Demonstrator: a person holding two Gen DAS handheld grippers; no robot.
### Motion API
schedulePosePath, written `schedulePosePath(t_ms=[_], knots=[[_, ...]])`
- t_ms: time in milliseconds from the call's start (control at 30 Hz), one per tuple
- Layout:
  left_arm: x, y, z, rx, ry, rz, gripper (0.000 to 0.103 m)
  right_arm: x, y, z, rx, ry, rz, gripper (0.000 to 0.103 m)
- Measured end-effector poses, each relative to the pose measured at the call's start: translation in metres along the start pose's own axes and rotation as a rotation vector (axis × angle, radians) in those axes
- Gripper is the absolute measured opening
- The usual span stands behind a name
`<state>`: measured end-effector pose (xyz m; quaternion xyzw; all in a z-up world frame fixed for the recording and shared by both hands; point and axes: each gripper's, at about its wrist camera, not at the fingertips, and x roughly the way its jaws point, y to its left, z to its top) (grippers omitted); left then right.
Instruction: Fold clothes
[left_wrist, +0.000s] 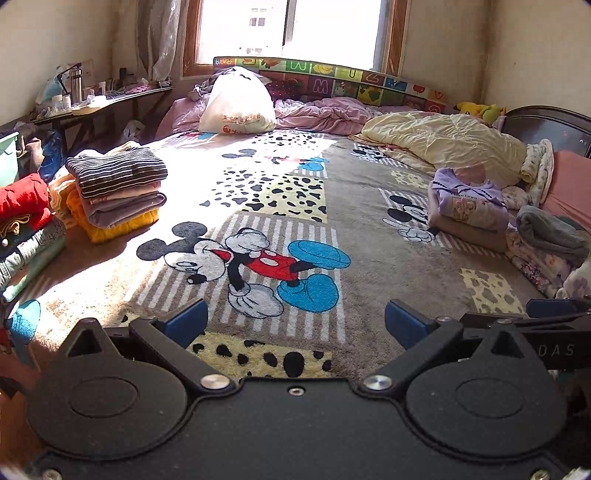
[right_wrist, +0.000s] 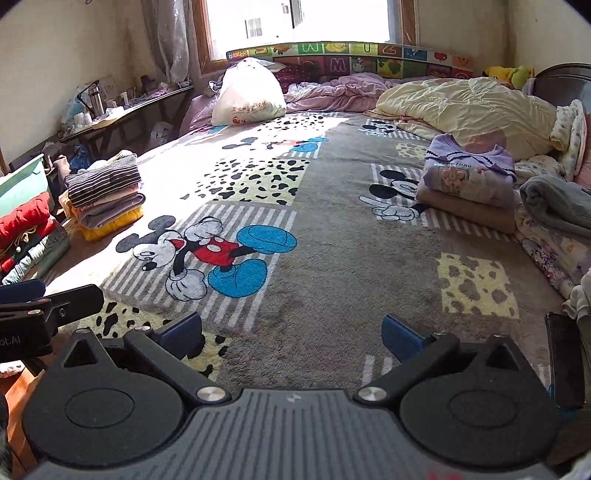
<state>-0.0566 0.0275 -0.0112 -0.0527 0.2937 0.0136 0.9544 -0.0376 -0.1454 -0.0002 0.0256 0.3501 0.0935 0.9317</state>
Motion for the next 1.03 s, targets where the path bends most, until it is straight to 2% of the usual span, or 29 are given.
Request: schedulePosePath(t_ms=[433, 1033], knots=[[0.005, 0.005, 0.002, 0.036, 0.008, 0.056, 0.103, 0.016, 0.019, 0.001, -0.041, 0.021, 0.01, 0.103], [0.012, -0.005, 0.006, 0.047, 0.036, 0.022, 0.103, 0.022, 0.005, -0.001, -0.001, 0.032, 0.009, 0.103]])
